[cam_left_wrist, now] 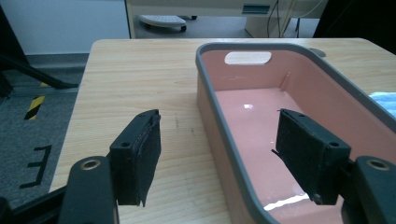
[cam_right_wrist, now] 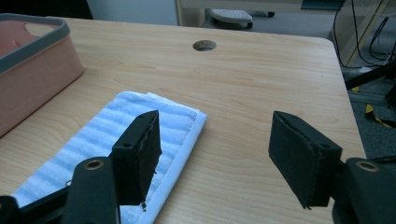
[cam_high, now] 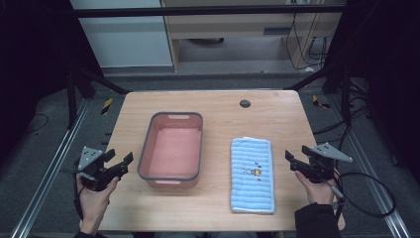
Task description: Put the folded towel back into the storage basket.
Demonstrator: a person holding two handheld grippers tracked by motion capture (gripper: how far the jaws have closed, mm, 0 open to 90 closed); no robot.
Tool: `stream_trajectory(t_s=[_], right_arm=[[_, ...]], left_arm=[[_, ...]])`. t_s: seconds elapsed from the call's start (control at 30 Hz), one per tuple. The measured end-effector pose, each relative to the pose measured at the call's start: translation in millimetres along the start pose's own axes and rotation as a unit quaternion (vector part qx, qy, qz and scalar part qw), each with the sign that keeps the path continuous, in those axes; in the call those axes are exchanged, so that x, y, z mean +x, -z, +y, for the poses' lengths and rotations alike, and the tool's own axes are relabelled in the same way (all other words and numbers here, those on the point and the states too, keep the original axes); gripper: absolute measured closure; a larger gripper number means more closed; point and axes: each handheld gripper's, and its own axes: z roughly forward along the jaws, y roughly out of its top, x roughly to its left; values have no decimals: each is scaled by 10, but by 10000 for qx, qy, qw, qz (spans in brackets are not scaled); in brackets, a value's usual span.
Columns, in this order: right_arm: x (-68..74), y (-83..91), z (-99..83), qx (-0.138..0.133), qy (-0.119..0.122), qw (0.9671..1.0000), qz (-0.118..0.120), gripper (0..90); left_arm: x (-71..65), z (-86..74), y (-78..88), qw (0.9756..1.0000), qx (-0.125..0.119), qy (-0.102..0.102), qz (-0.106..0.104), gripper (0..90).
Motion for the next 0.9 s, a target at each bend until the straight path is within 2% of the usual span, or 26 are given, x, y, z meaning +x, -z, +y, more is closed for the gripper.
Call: stream_trajectory(t_s=[0.4,0.6,0.9], right_arm=[[30,-11,71,-6,109,9999,114,374],[65,-1,143,-7,179,9996,200,409],[109,-40,225,8,289,9992,261,428]], left_arm=[[-255,47,-7,9993,-64,-65,-365,317],[-428,39,-64,9986,23,-202,-494,316],[-616,91,-93,9973,-35,-330,-660,318]])
